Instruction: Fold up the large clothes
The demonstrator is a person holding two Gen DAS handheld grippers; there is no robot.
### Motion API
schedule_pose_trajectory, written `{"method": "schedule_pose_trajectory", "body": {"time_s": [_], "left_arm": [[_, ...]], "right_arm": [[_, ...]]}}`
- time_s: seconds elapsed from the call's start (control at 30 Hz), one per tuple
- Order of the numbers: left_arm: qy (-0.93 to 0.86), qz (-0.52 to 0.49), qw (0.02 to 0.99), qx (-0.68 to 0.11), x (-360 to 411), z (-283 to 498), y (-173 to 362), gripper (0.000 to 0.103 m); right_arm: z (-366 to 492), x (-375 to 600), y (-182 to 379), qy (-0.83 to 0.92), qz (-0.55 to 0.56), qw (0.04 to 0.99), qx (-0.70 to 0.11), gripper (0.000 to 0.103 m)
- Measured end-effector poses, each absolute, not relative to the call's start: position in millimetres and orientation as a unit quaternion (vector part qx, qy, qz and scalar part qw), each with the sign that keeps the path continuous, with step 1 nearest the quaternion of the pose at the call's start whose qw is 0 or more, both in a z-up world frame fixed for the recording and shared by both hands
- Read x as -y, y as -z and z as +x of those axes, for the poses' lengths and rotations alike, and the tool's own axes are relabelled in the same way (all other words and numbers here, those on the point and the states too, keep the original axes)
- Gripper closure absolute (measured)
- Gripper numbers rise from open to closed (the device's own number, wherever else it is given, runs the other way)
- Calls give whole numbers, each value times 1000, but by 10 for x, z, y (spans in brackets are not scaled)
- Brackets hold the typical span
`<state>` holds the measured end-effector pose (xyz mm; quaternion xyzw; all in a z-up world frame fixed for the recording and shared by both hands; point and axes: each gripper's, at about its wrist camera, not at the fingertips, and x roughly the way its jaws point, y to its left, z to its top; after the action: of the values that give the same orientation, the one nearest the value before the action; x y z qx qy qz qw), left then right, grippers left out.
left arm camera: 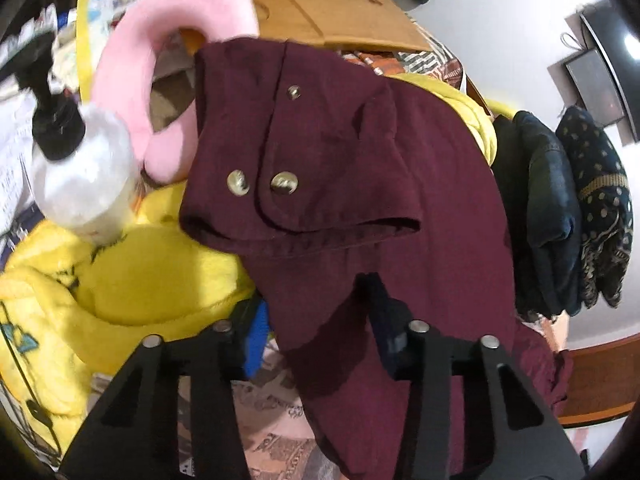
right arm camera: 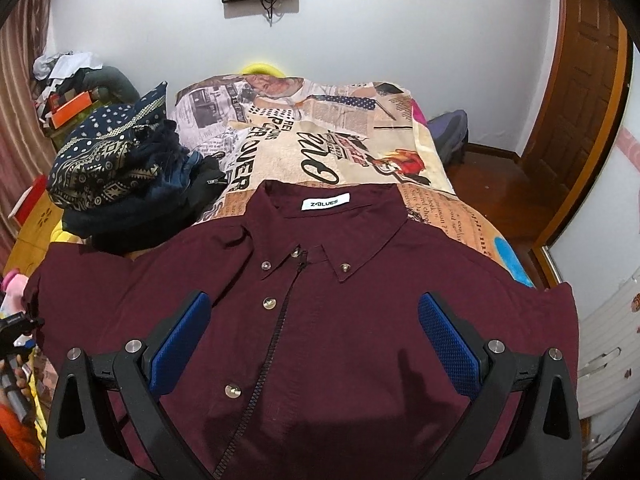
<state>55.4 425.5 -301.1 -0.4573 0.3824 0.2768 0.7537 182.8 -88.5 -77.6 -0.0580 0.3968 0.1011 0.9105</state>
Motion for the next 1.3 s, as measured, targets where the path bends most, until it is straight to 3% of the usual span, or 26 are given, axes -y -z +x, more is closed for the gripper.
{"method": "schedule_pose_trajectory", "body": {"time_s": [0.1,0.3,0.7,0.9,1.3], "left_arm": [[-293,-410,773,-387,-4161,612,2842,89],[-296,-299,832,-361,-3814,813,2174,96],[-158,-152,940,-262,-2493,1133,752,99],[-62,-110,952,-280,-1664,1436,639,99],[85,-69,909,-403,-346,1920,1312,99]], "right_arm": [[1816,886,775,-103,-62,910,-397,0],[1769,939,724,-105,-64,913,-390,0],[1609,1243,563,-102,-49,926,-361,0],[1546,1452,530,-106,-33,930,-352,0],[1480,1751,632,-90,-49,930,-352,0]]}}
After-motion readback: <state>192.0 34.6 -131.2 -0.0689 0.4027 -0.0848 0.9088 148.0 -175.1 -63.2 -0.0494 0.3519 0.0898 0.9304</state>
